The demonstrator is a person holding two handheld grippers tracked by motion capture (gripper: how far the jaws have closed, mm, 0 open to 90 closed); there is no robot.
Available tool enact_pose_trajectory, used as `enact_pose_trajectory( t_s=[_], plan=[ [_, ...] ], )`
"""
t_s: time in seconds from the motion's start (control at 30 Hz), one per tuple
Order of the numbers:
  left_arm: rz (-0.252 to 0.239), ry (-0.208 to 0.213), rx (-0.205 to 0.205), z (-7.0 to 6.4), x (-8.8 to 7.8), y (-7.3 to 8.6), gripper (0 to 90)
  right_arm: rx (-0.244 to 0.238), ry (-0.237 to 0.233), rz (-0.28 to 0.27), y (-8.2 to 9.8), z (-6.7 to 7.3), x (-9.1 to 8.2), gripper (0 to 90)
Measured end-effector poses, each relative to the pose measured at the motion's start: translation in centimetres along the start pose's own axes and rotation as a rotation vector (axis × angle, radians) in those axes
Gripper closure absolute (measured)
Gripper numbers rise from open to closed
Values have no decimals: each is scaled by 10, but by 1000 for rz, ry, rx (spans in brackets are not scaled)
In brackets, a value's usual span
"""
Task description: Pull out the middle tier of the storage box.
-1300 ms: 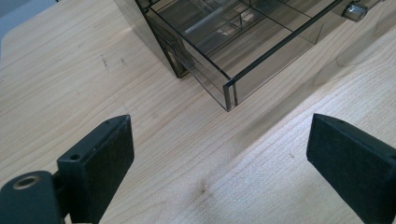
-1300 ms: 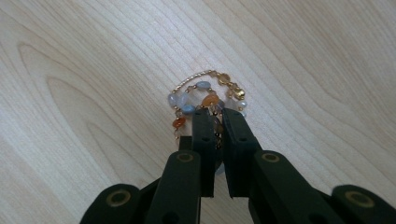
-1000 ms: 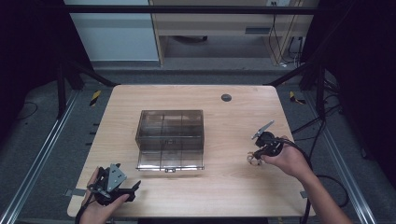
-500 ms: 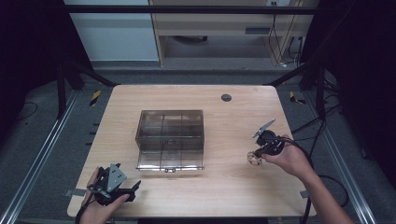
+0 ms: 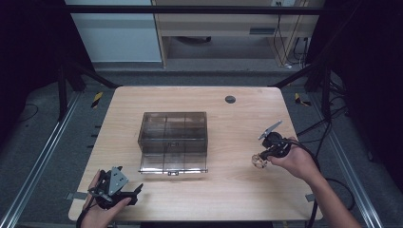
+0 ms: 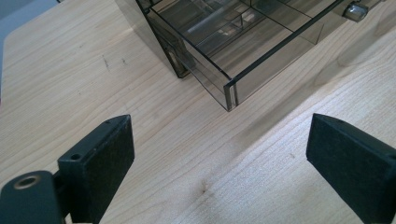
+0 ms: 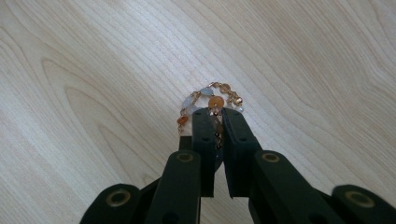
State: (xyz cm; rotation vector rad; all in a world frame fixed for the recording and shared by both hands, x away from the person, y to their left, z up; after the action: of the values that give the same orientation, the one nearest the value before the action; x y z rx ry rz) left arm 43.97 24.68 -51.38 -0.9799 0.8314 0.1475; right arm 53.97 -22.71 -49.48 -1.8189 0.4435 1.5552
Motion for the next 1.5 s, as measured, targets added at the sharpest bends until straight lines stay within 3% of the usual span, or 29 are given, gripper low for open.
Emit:
enact_pose_trajectory(
  t_s=[0.17, 0.77, 1.5],
  plan=[
    [-1, 0, 0, -1, 0, 0, 78, -2, 1, -16, -2, 1, -7, 846],
    [2, 0, 2, -1, 0, 0, 78, -9, 28, -104, -19, 1, -57, 846],
    [10, -1, 11, -1, 1, 1, 78, -93, 47, -202, -55, 34, -117, 846]
  ],
)
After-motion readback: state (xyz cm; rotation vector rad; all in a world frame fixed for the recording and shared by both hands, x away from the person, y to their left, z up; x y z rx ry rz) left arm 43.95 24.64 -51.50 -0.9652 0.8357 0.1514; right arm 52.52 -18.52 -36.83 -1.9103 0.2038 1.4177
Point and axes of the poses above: each handheld gripper's, and its own axes: x roughly forward along the jaws, y roughly out of its underside, z roughly to its left, the point moved 7 cm from there along x, roughly forward along the jaws, and after that the axes turned 6 degrees about z, right-handed, at the moved point
